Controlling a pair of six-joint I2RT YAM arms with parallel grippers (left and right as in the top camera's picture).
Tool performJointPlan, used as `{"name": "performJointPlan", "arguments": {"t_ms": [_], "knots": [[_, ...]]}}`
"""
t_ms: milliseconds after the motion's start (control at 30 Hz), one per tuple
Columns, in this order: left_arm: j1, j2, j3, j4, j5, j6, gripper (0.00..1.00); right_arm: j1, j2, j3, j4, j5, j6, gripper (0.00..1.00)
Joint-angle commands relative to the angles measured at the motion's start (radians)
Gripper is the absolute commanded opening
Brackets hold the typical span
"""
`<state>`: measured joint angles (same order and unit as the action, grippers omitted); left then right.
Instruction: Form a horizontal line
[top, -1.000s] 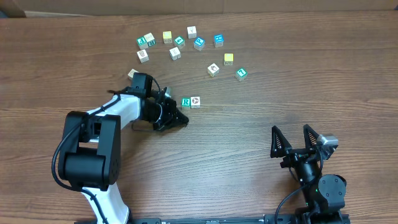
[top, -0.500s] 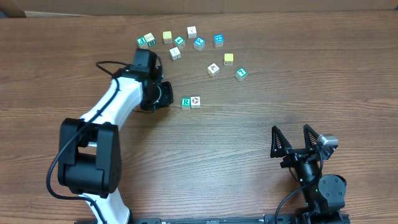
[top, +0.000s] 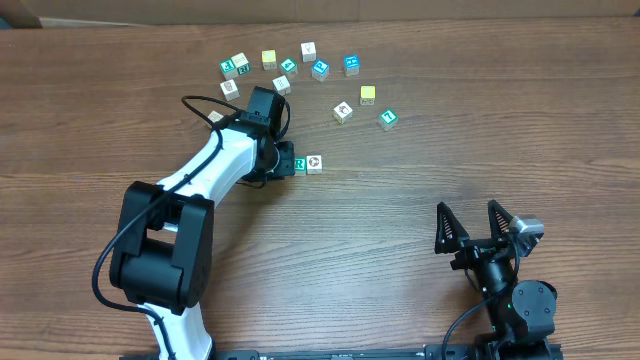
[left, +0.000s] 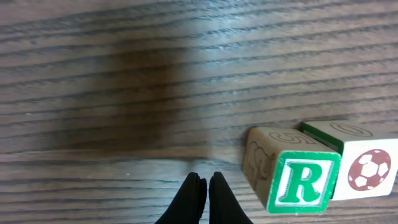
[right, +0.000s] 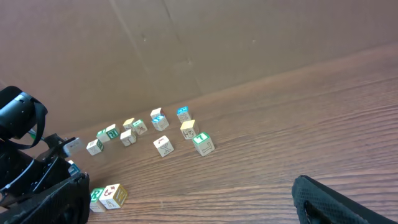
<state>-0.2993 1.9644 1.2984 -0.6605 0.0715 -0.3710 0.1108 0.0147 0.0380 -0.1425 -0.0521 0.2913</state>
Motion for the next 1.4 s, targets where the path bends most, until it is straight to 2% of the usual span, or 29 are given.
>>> {"name": "performJointPlan", "arguments": {"t_ms": [0, 667, 867, 1367], "knots": [[0.004, 0.011, -0.008, 0.004, -0.026, -0.037, 0.04, -0.006, -0.012, -0.003, 0.007, -0.003, 0.003, 1.0], [-0.024, 0.011, -0.044, 0.051, -0.021, -0.038, 0.04, -0.006, -0.012, -0.003, 0.007, -0.002, 0.003, 1.0], [-0.02, 0.008, -0.019, 0.059, 0.062, -0.038, 0.04, -0.006, -0.012, -0.003, 0.007, -0.003, 0.003, 1.0], [-0.02, 0.008, -0.019, 0.061, 0.05, -0.041, 0.04, -0.006, -0.012, -0.003, 0.007, -0.003, 0.003, 1.0]]}}
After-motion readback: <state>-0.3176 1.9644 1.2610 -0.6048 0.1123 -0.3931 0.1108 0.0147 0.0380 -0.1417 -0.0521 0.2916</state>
